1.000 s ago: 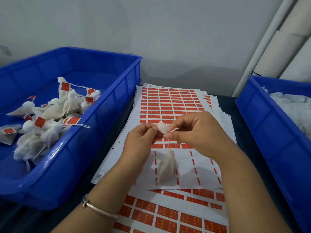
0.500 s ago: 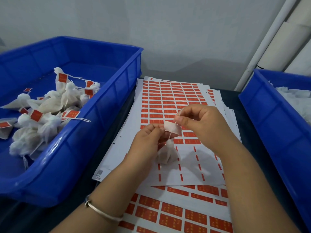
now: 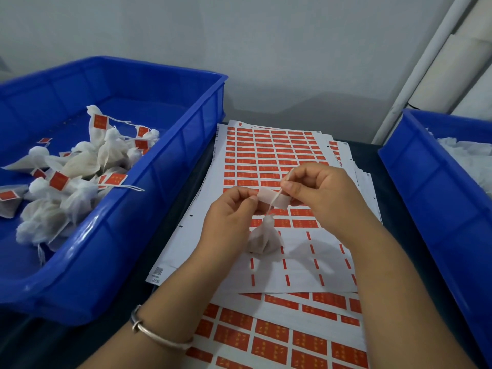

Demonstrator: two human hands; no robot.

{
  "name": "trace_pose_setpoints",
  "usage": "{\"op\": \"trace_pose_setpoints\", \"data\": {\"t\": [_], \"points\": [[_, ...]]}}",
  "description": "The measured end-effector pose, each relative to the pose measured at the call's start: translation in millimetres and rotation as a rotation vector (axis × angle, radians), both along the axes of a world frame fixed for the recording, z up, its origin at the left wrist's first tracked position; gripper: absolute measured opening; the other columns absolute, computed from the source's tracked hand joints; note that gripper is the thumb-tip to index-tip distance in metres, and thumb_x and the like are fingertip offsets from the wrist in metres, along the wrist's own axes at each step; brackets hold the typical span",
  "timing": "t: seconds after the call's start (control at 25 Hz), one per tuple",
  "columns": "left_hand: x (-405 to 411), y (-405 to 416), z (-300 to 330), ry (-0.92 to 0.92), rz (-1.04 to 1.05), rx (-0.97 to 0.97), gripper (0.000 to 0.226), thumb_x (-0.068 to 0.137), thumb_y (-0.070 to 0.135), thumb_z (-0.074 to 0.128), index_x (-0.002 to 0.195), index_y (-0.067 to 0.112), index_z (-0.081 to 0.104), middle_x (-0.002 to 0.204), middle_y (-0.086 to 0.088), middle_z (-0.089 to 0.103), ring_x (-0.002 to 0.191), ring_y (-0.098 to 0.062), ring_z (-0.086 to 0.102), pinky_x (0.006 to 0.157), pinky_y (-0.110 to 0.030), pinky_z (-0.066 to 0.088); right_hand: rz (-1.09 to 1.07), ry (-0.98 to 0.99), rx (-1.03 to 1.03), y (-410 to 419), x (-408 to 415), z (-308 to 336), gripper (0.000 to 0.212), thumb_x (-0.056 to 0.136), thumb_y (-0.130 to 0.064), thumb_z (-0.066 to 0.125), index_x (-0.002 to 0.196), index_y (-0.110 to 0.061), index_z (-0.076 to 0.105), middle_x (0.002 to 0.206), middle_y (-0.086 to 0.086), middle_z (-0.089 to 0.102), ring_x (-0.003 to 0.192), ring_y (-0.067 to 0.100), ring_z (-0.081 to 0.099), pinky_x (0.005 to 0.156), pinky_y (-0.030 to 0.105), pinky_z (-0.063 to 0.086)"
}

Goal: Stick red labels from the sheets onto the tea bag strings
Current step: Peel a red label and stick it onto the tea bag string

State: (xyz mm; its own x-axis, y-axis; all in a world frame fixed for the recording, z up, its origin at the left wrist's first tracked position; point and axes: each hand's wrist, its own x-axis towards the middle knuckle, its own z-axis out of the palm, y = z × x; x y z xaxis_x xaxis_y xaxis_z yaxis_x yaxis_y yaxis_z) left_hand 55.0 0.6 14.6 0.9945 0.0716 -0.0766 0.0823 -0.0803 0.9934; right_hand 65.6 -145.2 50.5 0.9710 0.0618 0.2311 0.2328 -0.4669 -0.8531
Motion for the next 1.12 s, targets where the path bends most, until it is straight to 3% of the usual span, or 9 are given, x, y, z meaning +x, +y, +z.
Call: {"op": "trace_pose_setpoints", "data": {"t": [0.12,0.24,0.36,0.44,0.64,0.76,0.84,1.04,1.12], "points": [[-1,1,2,-0.071,-0.013,0.019,0.021,0.094,0.024,0.05,0.079,0.032,0.061,0.074,0.022,0.067,0.075,0.002,0.064,0.052,-0.005,0.042,-0.012,-0.011,-0.002,0,-1,1,0.022,0.085,-0.02,0.066,0.073,-0.036,0.059,0.074,-0.024,0.062,0.066,-0.006,0.064,0.052,0.001,0.044],[-3,3,2,-0.114,-0.062,0.008,0.021,0.094,0.023,0.051,0.079,0.034,0.062,0.076,0.028,0.065,0.077,0.008,0.062,0.059,-0.008,0.042,-0.036,-0.028,-0.012,1,-1,1,0.024,0.085,-0.02,0.067,0.073,-0.038,0.057,0.072,-0.024,0.06,0.064,-0.008,0.063,0.05,0.003,0.045],[-5,5,3,-0.154,-0.138,-0.049,0.02,0.092,0.023,0.053,0.081,0.035,0.065,0.079,0.025,0.068,0.08,0.006,0.064,0.064,-0.011,0.044,-0.066,-0.056,-0.051,2,-2,4,0.027,0.085,-0.021,0.067,0.071,-0.041,0.055,0.071,-0.025,0.059,0.062,0.0,0.064,0.05,0.004,0.046],[-5,5,4,-0.177,-0.16,-0.083,0.013,0.086,0.023,0.062,0.082,0.034,0.065,0.08,0.022,0.069,0.079,0.003,0.066,0.059,-0.01,0.048,-0.069,-0.071,-0.07,3,-3,6,0.027,0.084,-0.023,0.068,0.071,-0.043,0.054,0.071,-0.027,0.057,0.063,-0.001,0.062,0.05,0.003,0.046],[-3,1,1,-0.148,-0.06,-0.102,0.014,0.074,0.023,0.072,0.081,0.031,0.063,0.075,0.022,0.069,0.071,0.002,0.067,0.056,-0.006,0.047,-0.022,-0.125,-0.136,11,-8,12,0.028,0.083,-0.026,0.069,0.068,-0.046,0.054,0.072,-0.031,0.054,0.066,-0.001,0.063,0.051,0.001,0.045],[-5,2,0,-0.164,-0.077,-0.086,0.009,0.079,0.022,0.07,0.081,0.029,0.065,0.073,0.018,0.07,0.071,0.0,0.067,0.057,-0.004,0.046,0.001,-0.16,-0.152,14,-10,12,0.031,0.083,-0.026,0.068,0.069,-0.048,0.053,0.071,-0.032,0.053,0.075,-0.019,0.056,0.053,-0.003,0.04],[-5,4,0,-0.188,-0.091,-0.09,0.007,0.08,0.021,0.068,0.08,0.028,0.066,0.072,0.017,0.07,0.07,0.0,0.067,0.057,-0.003,0.046,-0.009,-0.159,-0.136,13,-10,11,0.03,0.083,-0.025,0.068,0.069,-0.047,0.052,0.07,-0.033,0.053,0.073,-0.02,0.056,0.054,-0.003,0.041],[-9,6,4,-0.235,-0.144,-0.094,0.016,0.081,0.018,0.069,0.076,0.033,0.068,0.075,0.017,0.07,0.074,-0.002,0.067,0.06,-0.008,0.048,-0.002,-0.122,-0.084,12,-10,11,0.027,0.084,-0.024,0.067,0.072,-0.045,0.054,0.071,-0.029,0.056,0.068,-0.014,0.06,0.052,0.002,0.045],[-11,7,7,-0.203,-0.162,-0.136,0.022,0.085,0.018,0.065,0.073,0.035,0.072,0.08,0.013,0.072,0.08,-0.008,0.068,0.067,-0.016,0.053,-0.004,-0.106,-0.061,12,-10,13,0.025,0.083,-0.024,0.066,0.073,-0.043,0.055,0.073,-0.026,0.058,0.067,-0.011,0.062,0.05,0.004,0.046]]}}
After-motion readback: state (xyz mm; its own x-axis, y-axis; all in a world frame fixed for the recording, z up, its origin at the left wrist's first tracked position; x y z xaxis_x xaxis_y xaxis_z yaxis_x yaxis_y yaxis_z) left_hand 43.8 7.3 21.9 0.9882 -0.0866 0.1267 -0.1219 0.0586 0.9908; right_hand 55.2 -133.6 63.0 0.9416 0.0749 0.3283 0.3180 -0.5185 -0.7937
